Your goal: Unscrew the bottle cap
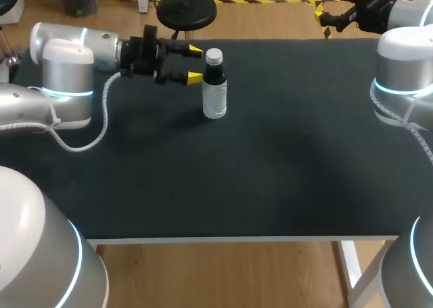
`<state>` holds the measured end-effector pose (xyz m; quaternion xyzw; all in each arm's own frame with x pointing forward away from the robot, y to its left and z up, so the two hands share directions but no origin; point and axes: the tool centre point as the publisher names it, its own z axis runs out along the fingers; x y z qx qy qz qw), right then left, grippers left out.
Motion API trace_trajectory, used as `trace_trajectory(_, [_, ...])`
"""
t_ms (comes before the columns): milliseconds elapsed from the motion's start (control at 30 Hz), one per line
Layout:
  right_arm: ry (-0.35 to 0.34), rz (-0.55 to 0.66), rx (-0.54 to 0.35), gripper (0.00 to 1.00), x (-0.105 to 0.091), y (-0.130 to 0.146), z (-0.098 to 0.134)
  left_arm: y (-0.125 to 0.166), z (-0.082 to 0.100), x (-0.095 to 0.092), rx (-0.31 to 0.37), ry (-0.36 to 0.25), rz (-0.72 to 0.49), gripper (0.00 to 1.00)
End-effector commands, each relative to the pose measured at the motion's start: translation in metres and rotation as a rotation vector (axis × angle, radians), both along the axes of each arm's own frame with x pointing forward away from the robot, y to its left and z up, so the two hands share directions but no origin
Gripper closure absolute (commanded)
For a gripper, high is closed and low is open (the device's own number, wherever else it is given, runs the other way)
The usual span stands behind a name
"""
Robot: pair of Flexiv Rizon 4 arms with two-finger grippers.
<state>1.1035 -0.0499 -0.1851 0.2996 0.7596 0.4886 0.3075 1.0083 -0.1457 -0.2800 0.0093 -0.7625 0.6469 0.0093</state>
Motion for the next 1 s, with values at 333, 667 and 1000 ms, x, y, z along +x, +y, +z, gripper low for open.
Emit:
trace_trajectory(333, [0.002,0.001,-0.001,0.0,0.001,0.0,0.0,-0.017,-0.004,0.005,0.001,0.0,-0.038,0.0])
trace_trajectory(667, [0.002,0.001,-0.001,0.0,0.001,0.0,0.0,-0.027,-0.006,0.007,-0.009,0.011,-0.05,0.0])
trace_trajectory(1000, [0.002,0.001,-0.001,0.0,0.001,0.0,0.0,-0.033,-0.009,0.003,-0.016,0.024,-0.061,0.0])
